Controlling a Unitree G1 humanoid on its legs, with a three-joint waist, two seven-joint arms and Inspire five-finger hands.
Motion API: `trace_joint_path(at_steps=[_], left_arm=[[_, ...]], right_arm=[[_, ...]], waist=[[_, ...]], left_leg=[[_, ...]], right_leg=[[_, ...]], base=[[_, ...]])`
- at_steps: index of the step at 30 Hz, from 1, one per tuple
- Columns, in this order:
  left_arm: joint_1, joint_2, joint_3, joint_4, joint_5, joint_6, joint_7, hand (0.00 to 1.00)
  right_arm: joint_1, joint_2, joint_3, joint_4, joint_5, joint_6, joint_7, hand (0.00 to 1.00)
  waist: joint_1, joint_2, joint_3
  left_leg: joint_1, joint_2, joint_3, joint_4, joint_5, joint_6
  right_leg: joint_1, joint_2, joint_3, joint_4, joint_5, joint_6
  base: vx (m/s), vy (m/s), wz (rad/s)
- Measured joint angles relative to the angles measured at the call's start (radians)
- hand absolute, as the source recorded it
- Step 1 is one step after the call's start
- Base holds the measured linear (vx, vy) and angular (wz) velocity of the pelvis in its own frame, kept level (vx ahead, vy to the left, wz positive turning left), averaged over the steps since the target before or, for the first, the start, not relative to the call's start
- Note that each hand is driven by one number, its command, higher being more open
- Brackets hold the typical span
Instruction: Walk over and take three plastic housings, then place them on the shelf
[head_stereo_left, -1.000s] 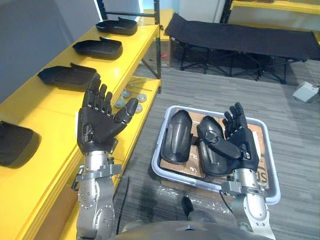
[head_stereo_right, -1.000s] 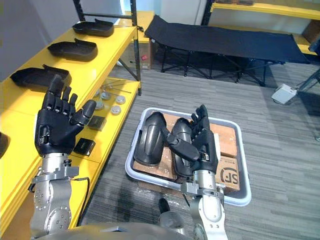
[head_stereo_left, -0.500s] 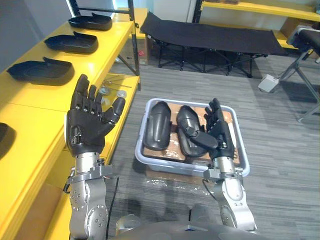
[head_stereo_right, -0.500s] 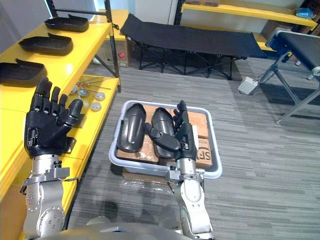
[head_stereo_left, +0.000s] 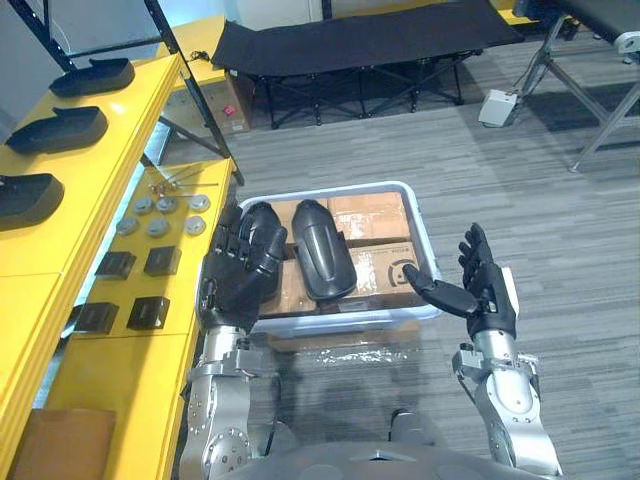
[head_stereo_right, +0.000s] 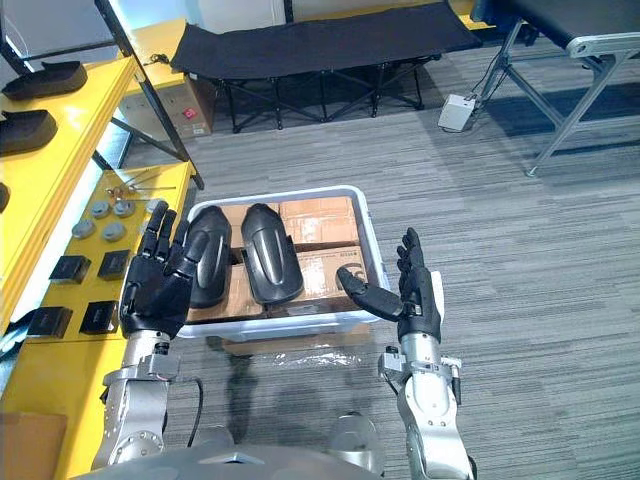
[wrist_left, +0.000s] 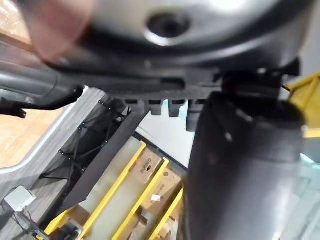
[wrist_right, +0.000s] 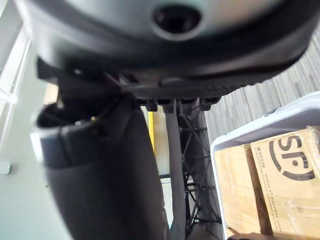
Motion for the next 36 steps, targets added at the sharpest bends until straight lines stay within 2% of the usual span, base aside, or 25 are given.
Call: trace_joint_path(at_steps=[2,3,4,6,8,10,13,15,17,21,25,31,35,36], left_arm=[[-0.020,0.017,-0.014,0.002,0.014,0.022,-0.019,1.00],[-0.028,0.026,-0.015,0.003,0.033,0.030,-0.020,1.00],[-0.042,0.055,-0.027,0.008,0.044,0.049,-0.023,1.00],[-0.043,0.080,-0.033,0.010,0.057,0.064,-0.022,1.00],[-0.072,0.116,-0.034,0.014,0.112,0.079,-0.017,1.00],[-0.101,0.125,-0.030,0.014,0.114,0.080,-0.009,1.00],[-0.161,0.144,-0.031,0.014,0.114,0.081,-0.006,1.00],[-0.188,0.141,-0.041,0.014,0.113,0.082,-0.006,1.00],[-0.194,0.143,-0.056,0.015,0.113,0.083,-0.006,1.00],[-0.230,0.165,-0.111,0.090,0.111,0.082,-0.009,1.00],[-0.276,0.182,-0.144,0.179,0.109,0.081,-0.003,1.00],[-0.313,0.180,-0.185,0.242,0.109,0.079,0.023,1.00],[-0.314,0.179,-0.200,0.283,0.109,0.078,0.032,1.00],[-0.315,0.179,-0.205,0.288,0.109,0.078,0.033,1.00]], right_arm=[[-0.029,0.001,-0.008,0.057,-0.042,0.001,-0.048,1.00],[-0.047,0.004,-0.017,0.085,-0.050,0.004,-0.066,1.00],[-0.092,0.030,-0.026,0.166,-0.076,0.012,-0.099,1.00],[-0.124,0.052,-0.034,0.225,-0.090,0.024,-0.128,1.00],[-0.194,0.046,-0.058,0.307,-0.118,0.025,-0.150,1.00],[-0.276,0.023,-0.081,0.372,-0.118,0.025,-0.171,1.00],[-0.487,-0.050,-0.145,0.492,-0.112,0.032,-0.233,1.00],[-0.644,-0.154,-0.163,0.562,-0.105,0.038,-0.256,1.00],[-0.751,-0.213,-0.162,0.614,-0.104,0.045,-0.258,1.00],[-0.861,-0.294,-0.147,0.719,-0.104,0.047,-0.257,1.00],[-0.974,-0.359,-0.096,0.848,-0.095,0.065,-0.217,1.00],[-1.120,-0.446,0.006,1.012,-0.095,0.087,-0.101,1.00],[-1.143,-0.448,0.067,1.075,-0.098,0.131,0.001,1.00],[-1.147,-0.448,0.077,1.093,-0.109,0.153,0.027,0.00]], waist=[[0.007,0.010,-0.009],[0.013,0.004,-0.006],[0.023,-0.021,0.004],[0.031,-0.039,0.007],[0.043,-0.055,0.015],[0.046,-0.060,0.038],[0.050,-0.046,0.106],[0.071,-0.021,0.145],[0.077,-0.010,0.179],[0.105,-0.001,0.195],[0.127,0.013,0.208],[0.159,0.063,0.251],[0.173,0.067,0.252],[0.178,0.068,0.252]], left_leg=[[0.024,-0.025,-0.003,-0.106,-0.043,-0.064],[0.028,-0.035,-0.002,-0.124,-0.045,-0.094],[0.027,-0.067,0.004,-0.132,-0.034,-0.121],[0.017,-0.097,0.004,-0.128,-0.034,-0.120],[-0.045,-0.127,-0.007,-0.082,-0.053,-0.091],[-0.088,-0.140,-0.024,-0.041,-0.062,-0.085],[-0.166,-0.147,-0.077,0.030,-0.068,-0.081],[-0.233,-0.141,-0.105,0.064,-0.060,-0.082],[-0.256,-0.139,-0.119,0.078,-0.054,-0.083],[-0.278,-0.142,-0.135,0.083,-0.051,-0.081],[-0.314,-0.149,-0.155,0.105,-0.051,-0.080],[-0.346,-0.151,-0.175,0.118,-0.041,-0.071],[-0.351,-0.151,-0.179,0.120,-0.038,-0.071],[-0.355,-0.151,-0.180,0.123,-0.038,-0.071]], right_leg=[[-0.033,-0.009,-0.001,0.000,0.021,0.033],[-0.040,-0.017,0.003,-0.001,0.029,0.042],[-0.039,-0.049,0.000,-0.031,0.068,0.060],[-0.018,-0.077,-0.016,-0.090,0.118,0.070],[-0.013,-0.116,-0.074,-0.162,0.184,0.074],[-0.011,-0.130,-0.113,-0.184,0.203,0.075],[-0.015,-0.134,-0.167,-0.195,0.213,0.079],[-0.043,-0.122,-0.194,-0.213,0.239,0.070],[-0.044,-0.116,-0.208,-0.229,0.255,0.068],[-0.047,-0.116,-0.219,-0.236,0.261,0.067],[-0.062,-0.121,-0.231,-0.233,0.262,0.068],[-0.087,-0.122,-0.248,-0.208,0.262,0.068],[-0.092,-0.123,-0.252,-0.199,0.259,0.065],[-0.095,-0.123,-0.252,-0.196,0.258,0.064]], base=[[-0.10,0.215,0.08],[-0.14,0.292,-0.01],[-0.14,0.307,-0.11],[-0.11,0.218,-0.02],[-0.15,0.160,0.16],[-0.14,0.104,0.29],[-0.12,0.028,0.46],[-0.09,-0.015,0.28],[-0.05,-0.012,0.15],[-0.01,0.003,0.15],[-0.01,0.018,0.12],[-0.04,0.015,0.08],[0.00,0.000,0.00],[-0.03,0.021,0.02]])
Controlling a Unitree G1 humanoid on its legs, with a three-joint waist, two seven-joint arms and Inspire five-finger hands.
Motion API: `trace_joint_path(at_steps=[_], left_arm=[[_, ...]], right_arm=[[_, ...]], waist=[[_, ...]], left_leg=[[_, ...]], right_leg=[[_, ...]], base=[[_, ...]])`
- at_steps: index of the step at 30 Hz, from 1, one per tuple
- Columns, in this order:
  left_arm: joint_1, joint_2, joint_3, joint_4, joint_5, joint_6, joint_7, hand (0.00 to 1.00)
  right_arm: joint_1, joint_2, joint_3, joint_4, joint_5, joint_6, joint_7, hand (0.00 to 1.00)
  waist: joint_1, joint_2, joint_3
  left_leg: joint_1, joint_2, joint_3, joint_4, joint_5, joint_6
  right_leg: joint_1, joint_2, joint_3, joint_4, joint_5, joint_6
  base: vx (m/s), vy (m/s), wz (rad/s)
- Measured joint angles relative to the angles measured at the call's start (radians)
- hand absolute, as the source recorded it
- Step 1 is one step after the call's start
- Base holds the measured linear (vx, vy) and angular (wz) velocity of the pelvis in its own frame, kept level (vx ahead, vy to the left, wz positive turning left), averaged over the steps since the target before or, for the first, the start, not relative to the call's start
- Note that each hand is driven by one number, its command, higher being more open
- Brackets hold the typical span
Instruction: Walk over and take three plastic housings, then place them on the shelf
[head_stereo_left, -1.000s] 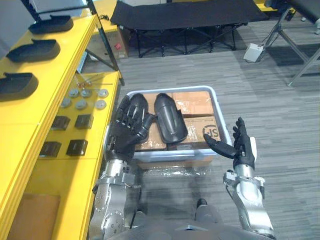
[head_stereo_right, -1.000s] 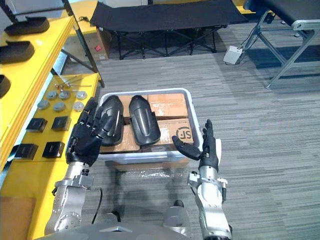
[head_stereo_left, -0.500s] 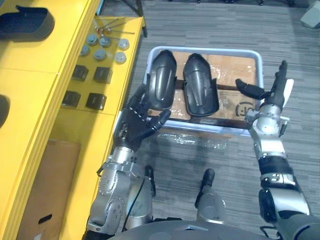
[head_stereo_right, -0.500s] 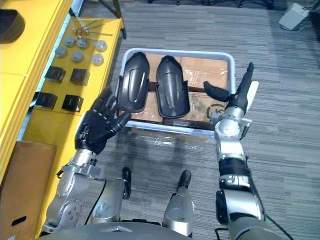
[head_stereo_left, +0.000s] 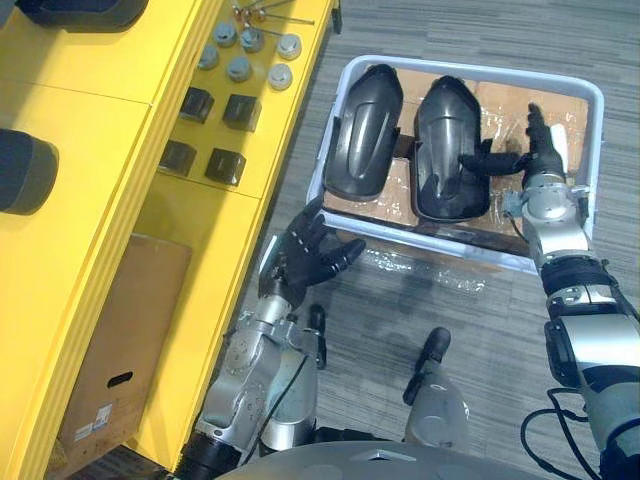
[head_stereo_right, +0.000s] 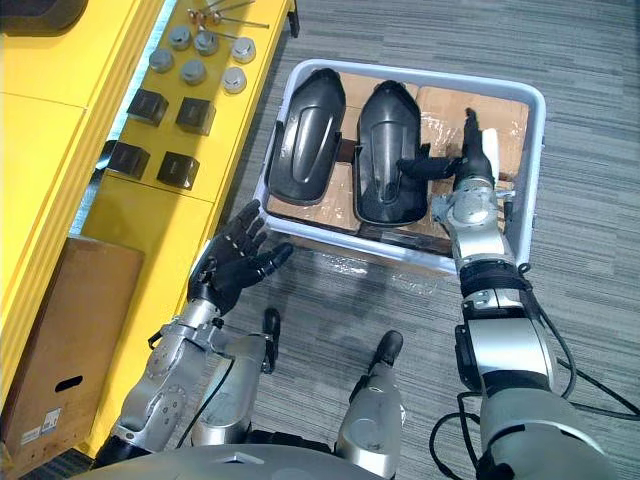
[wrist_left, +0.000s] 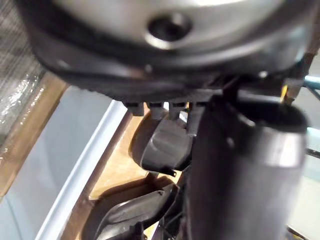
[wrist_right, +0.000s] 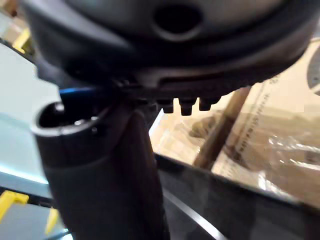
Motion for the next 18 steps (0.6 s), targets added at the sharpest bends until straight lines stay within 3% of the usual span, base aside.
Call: trace_joint_path(at_steps=[6,11,16,18], left_arm=[[-0.028,0.000,-0.018,0.003,0.000,-0.002,0.005,1.00],[-0.033,0.001,-0.036,0.003,0.000,-0.002,0.007,1.00],[-0.021,0.010,-0.038,0.003,0.000,-0.002,0.020,1.00],[-0.012,0.021,-0.038,-0.002,0.000,-0.001,0.021,1.00]], right_arm=[[-0.063,-0.075,0.075,0.037,-0.190,0.070,0.071,0.00],[-0.085,-0.067,0.136,0.059,-0.412,0.164,0.080,0.00],[-0.094,-0.046,0.168,0.084,-0.525,0.254,0.088,0.00],[-0.098,-0.012,0.121,0.090,-0.545,0.308,0.072,0.00]], waist=[[0.006,0.022,0.016],[0.005,0.021,0.016],[0.010,0.017,0.019],[0.010,0.015,0.020]], left_leg=[[-0.002,-0.001,-0.005,0.008,0.003,0.003],[0.004,0.001,-0.008,-0.018,0.030,-0.002],[0.047,0.001,-0.007,-0.064,0.051,-0.007],[0.073,0.001,-0.002,-0.096,0.064,-0.010]], right_leg=[[-0.005,-0.006,-0.006,0.028,-0.010,-0.012],[-0.005,-0.003,-0.017,0.028,-0.011,-0.011],[0.019,-0.003,-0.020,0.028,-0.014,-0.016],[0.029,-0.002,-0.020,0.028,-0.017,-0.021]], base=[[-0.05,0.025,0.03],[-0.02,-0.004,0.06],[0.00,-0.001,0.01],[0.00,0.000,0.00]])
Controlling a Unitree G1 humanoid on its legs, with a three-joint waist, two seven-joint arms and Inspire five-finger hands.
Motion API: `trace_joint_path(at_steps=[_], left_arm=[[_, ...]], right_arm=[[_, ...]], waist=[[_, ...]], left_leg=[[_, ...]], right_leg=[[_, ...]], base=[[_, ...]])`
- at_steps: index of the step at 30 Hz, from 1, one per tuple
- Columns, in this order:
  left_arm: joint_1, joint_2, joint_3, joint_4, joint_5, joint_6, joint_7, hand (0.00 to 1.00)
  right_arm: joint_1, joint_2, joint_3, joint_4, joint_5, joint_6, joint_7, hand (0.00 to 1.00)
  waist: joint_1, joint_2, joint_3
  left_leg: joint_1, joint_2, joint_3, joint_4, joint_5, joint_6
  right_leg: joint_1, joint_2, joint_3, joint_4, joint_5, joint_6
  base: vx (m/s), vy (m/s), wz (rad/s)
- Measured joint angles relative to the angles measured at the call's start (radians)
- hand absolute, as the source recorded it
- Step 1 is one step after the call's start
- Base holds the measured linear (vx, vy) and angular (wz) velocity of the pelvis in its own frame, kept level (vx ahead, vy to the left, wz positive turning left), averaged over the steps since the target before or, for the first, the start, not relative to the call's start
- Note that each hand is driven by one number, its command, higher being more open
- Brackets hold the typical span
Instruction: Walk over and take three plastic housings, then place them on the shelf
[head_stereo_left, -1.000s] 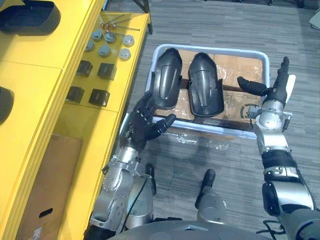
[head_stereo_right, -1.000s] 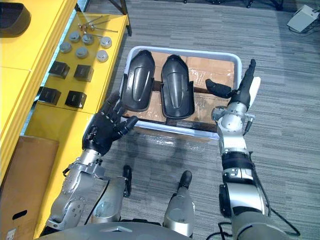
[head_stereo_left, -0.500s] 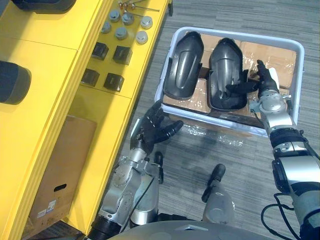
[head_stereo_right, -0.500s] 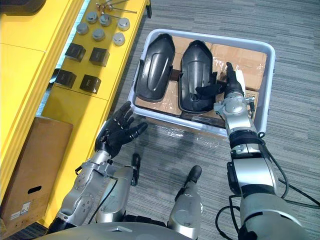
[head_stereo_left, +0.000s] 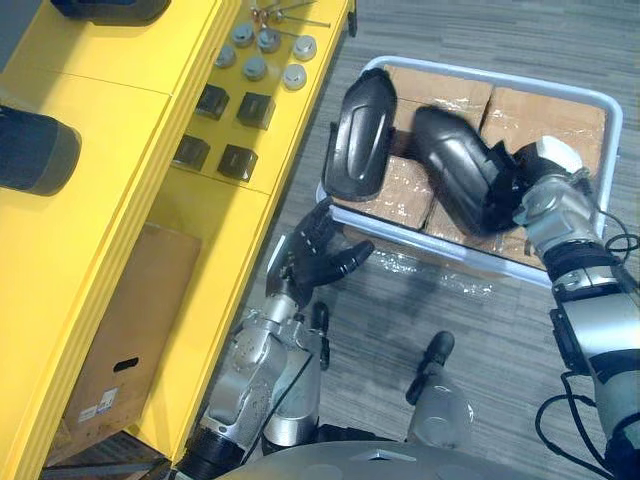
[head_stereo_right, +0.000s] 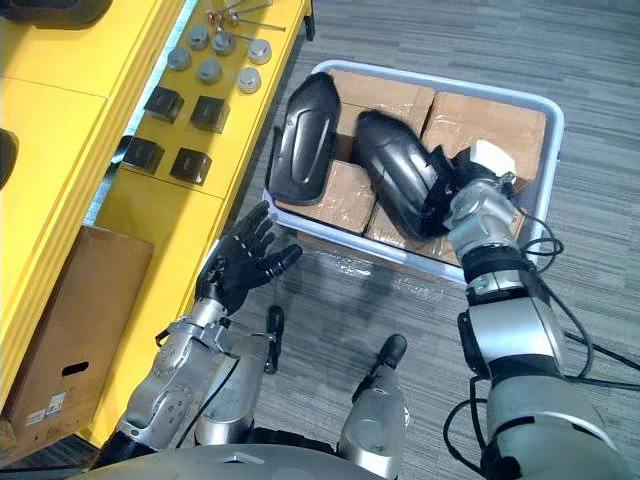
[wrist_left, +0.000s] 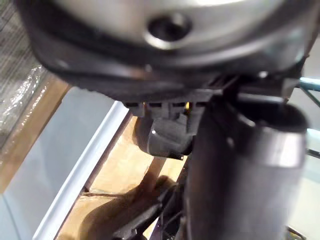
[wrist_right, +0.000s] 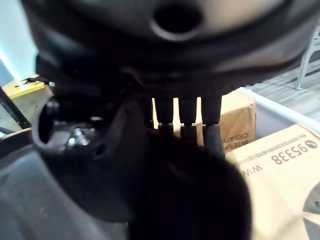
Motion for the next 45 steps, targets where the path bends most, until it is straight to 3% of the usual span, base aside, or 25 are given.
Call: trace_joint_path(at_steps=[4,9,18,24,30,36,40,45], left_arm=[[0.024,0.013,0.002,-0.024,0.000,0.001,-0.003,1.00],[0.057,0.032,0.004,-0.059,0.000,0.002,-0.025,1.00],[0.109,0.061,0.015,-0.128,0.000,0.013,-0.086,1.00],[0.090,0.067,-0.004,-0.128,-0.005,0.120,-0.138,1.00],[-0.017,0.057,-0.053,-0.049,-0.052,0.178,-0.137,1.00],[-0.048,0.028,-0.068,-0.036,-0.121,0.208,-0.123,1.00],[-0.053,0.005,-0.072,-0.028,-0.132,0.224,-0.084,1.00],[-0.118,-0.036,-0.068,0.023,-0.131,0.223,-0.021,1.00]], right_arm=[[0.012,0.023,-0.035,0.012,-0.012,0.037,-0.030,0.00],[0.053,0.046,-0.120,0.052,0.035,0.045,-0.148,0.00],[0.235,0.074,-0.240,-0.071,0.156,0.023,-0.393,0.00],[0.412,0.145,-0.264,-0.356,0.146,-0.065,-0.500,0.00],[0.535,0.194,-0.216,-0.559,0.091,-0.154,-0.529,0.00],[0.624,0.237,-0.180,-0.718,0.042,-0.217,-0.545,0.00],[0.687,0.273,-0.152,-0.775,-0.001,-0.266,-0.550,0.00],[0.760,0.306,-0.115,-0.851,-0.014,-0.363,-0.550,0.00]], waist=[[-0.002,-0.008,0.004],[0.000,-0.015,0.004],[-0.014,-0.065,-0.007],[-0.068,-0.112,-0.087],[-0.100,-0.142,-0.180],[-0.123,-0.143,-0.195],[-0.144,-0.145,-0.239],[-0.153,-0.150,-0.281]], left_leg=[[0.036,0.000,0.000,-0.038,0.017,-0.004],[0.080,-0.001,0.001,-0.097,0.046,-0.008],[0.171,0.002,0.020,-0.273,0.134,-0.020],[0.237,0.008,0.074,-0.357,0.157,-0.024],[0.284,0.021,0.117,-0.376,0.143,-0.034],[0.313,0.021,0.147,-0.379,0.134,-0.037],[0.313,0.025,0.157,-0.379,0.132,-0.041],[0.328,0.036,0.179,-0.378,0.128,-0.047]], right_leg=[[0.021,0.002,-0.004,-0.001,-0.004,-0.006],[0.041,0.002,-0.008,-0.002,-0.007,-0.010],[0.060,0.017,-0.003,-0.040,-0.003,-0.005],[0.067,0.030,0.033,-0.076,0.011,0.002],[0.090,0.048,0.070,-0.100,0.011,0.002],[0.099,0.050,0.091,-0.103,0.010,0.002],[0.091,0.054,0.097,-0.106,0.010,0.003],[0.090,0.066,0.117,-0.106,0.011,0.002]], base=[[0.00,-0.003,0.01],[0.00,-0.004,0.01],[-0.02,-0.023,-0.03],[0.04,-0.010,-0.22],[0.05,-0.016,-0.20],[-0.02,-0.006,-0.14],[0.00,-0.004,-0.09],[0.00,-0.012,-0.11]])
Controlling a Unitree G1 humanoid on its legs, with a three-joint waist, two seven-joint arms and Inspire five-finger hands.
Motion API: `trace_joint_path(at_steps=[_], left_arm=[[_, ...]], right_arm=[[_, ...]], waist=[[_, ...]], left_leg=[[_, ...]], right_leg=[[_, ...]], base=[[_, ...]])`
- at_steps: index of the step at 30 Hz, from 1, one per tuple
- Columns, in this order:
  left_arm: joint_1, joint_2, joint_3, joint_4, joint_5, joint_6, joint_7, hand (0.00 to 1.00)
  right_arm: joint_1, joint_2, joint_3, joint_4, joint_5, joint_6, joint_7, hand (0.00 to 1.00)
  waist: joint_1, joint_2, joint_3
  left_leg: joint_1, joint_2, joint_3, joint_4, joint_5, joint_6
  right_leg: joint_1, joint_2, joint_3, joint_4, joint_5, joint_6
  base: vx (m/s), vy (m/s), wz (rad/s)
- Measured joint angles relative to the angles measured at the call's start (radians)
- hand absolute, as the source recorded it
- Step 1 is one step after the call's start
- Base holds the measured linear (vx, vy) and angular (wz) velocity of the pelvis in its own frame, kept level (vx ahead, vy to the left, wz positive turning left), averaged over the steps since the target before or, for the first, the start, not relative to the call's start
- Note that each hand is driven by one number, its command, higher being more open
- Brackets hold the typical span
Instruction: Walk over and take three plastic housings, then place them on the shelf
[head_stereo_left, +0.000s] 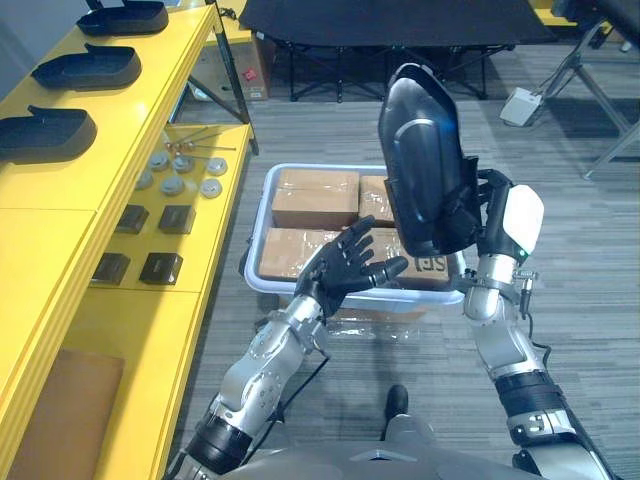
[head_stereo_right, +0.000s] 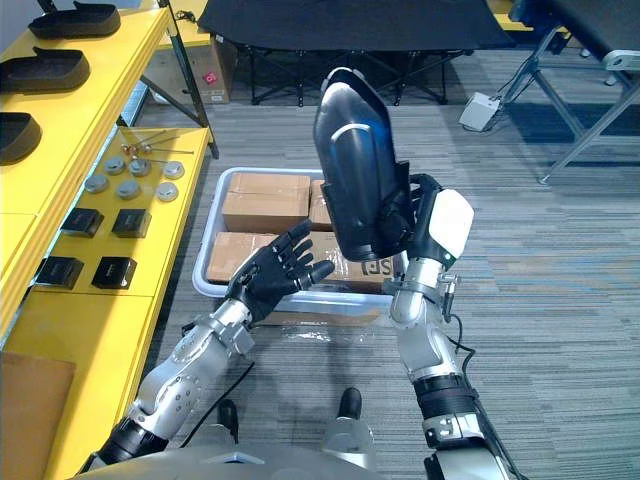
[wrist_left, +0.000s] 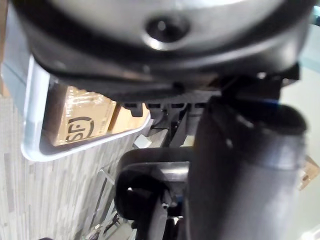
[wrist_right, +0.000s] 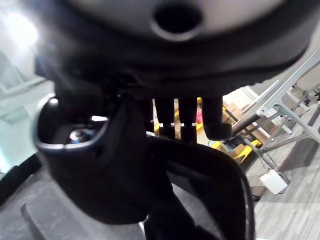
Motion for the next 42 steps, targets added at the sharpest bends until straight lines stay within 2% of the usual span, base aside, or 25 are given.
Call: trace_joint_path(at_steps=[3,7,11,17,18,22,25,28,30,34,35,42], left_arm=[[-0.019,-0.021,0.004,0.002,0.000,0.000,0.023,1.00],[-0.051,-0.036,0.003,0.019,0.013,-0.002,0.051,1.00],[-0.079,-0.059,0.013,0.072,0.022,-0.005,0.104,1.00],[-0.097,-0.076,0.021,0.084,0.022,-0.010,0.137,1.00],[-0.097,-0.076,0.024,0.084,0.021,-0.010,0.153,0.00],[-0.110,-0.089,0.050,0.085,0.017,-0.021,0.189,0.00],[-0.123,-0.096,0.066,0.086,0.009,-0.030,0.220,0.00],[-0.124,-0.104,0.081,0.103,-0.003,-0.064,0.243,0.00],[-0.125,-0.116,0.097,0.125,-0.030,-0.079,0.271,0.00],[-0.125,-0.116,0.102,0.129,-0.041,-0.086,0.263,0.00],[-0.125,-0.116,0.109,0.129,-0.041,-0.086,0.262,0.00],[-0.129,-0.121,0.105,0.129,-0.033,-0.113,0.247,0.00]], right_arm=[[0.028,0.017,0.039,-0.016,-0.019,-0.049,0.003,0.00],[0.055,0.047,0.074,-0.016,-0.026,-0.082,0.005,0.00],[0.087,0.079,0.092,-0.016,-0.025,-0.100,0.007,0.00],[0.110,0.109,0.119,-0.016,-0.013,-0.115,0.006,0.00],[0.121,0.116,0.126,-0.016,-0.008,-0.120,0.006,0.00],[0.156,0.137,0.152,-0.029,0.006,-0.164,0.005,0.00],[0.170,0.153,0.156,-0.055,0.010,-0.176,-0.001,0.00],[0.189,0.157,0.166,-0.084,0.015,-0.190,-0.002,0.00],[0.194,0.160,0.178,-0.096,0.014,-0.222,-0.006,0.00],[0.195,0.163,0.191,-0.111,0.014,-0.230,-0.020,0.00],[0.198,0.164,0.204,-0.127,0.014,-0.231,-0.024,1.00],[0.237,0.192,0.236,-0.172,0.023,-0.254,-0.090,1.00]], waist=[[-0.017,-0.007,-0.024],[-0.018,-0.016,-0.036],[-0.020,-0.014,-0.061],[-0.031,-0.015,-0.071],[-0.036,-0.016,-0.080],[-0.045,-0.019,-0.092],[-0.045,-0.022,-0.098],[-0.047,-0.024,-0.113],[-0.053,-0.025,-0.119],[-0.056,-0.025,-0.122],[-0.060,-0.025,-0.122],[-0.073,-0.042,-0.144]], left_leg=[[0.005,0.000,0.007,0.000,-0.001,-0.001],[0.019,0.001,0.027,0.000,-0.011,-0.003],[0.021,0.001,0.040,0.000,-0.011,-0.004],[0.034,0.002,0.055,0.000,-0.014,-0.006],[0.035,0.002,0.056,0.000,-0.016,-0.006],[0.039,0.002,0.064,0.000,-0.019,-0.007],[0.043,0.002,0.070,0.000,-0.020,-0.007],[0.049,0.002,0.078,0.000,-0.028,-0.009],[0.052,0.002,0.082,0.000,-0.029,-0.010],[0.052,0.003,0.084,0.000,-0.030,-0.010],[0.052,0.003,0.084,0.000,-0.030,-0.010],[0.061,0.003,0.103,0.000,-0.035,-0.012]], right_leg=[[0.000,0.001,0.008,-0.001,0.002,0.000],[0.000,0.003,0.025,-0.002,0.003,0.000],[-0.001,0.007,0.036,-0.020,0.014,0.002],[0.000,0.010,0.053,-0.020,0.018,0.000],[0.000,0.011,0.054,-0.020,0.018,0.000],[-0.001,0.011,0.060,-0.020,0.018,-0.001],[-0.001,0.012,0.066,-0.020,0.018,-0.001],[-0.001,0.013,0.074,-0.021,0.017,-0.001],[-0.001,0.013,0.076,-0.021,0.017,-0.001],[-0.003,0.014,0.076,-0.021,0.016,-0.002],[-0.003,0.014,0.076,-0.021,0.016,-0.003],[-0.005,0.015,0.087,-0.021,0.016,-0.003]], base=[[-0.02,-0.001,-0.08],[-0.03,0.002,-0.15],[-0.02,0.000,-0.09],[0.00,0.003,-0.09],[0.00,0.000,0.00],[0.00,0.004,-0.05],[-0.01,0.002,-0.06],[-0.01,0.005,-0.09],[0.00,0.004,-0.04],[0.00,0.000,0.00],[0.00,0.000,0.00],[0.01,0.002,-0.05]])
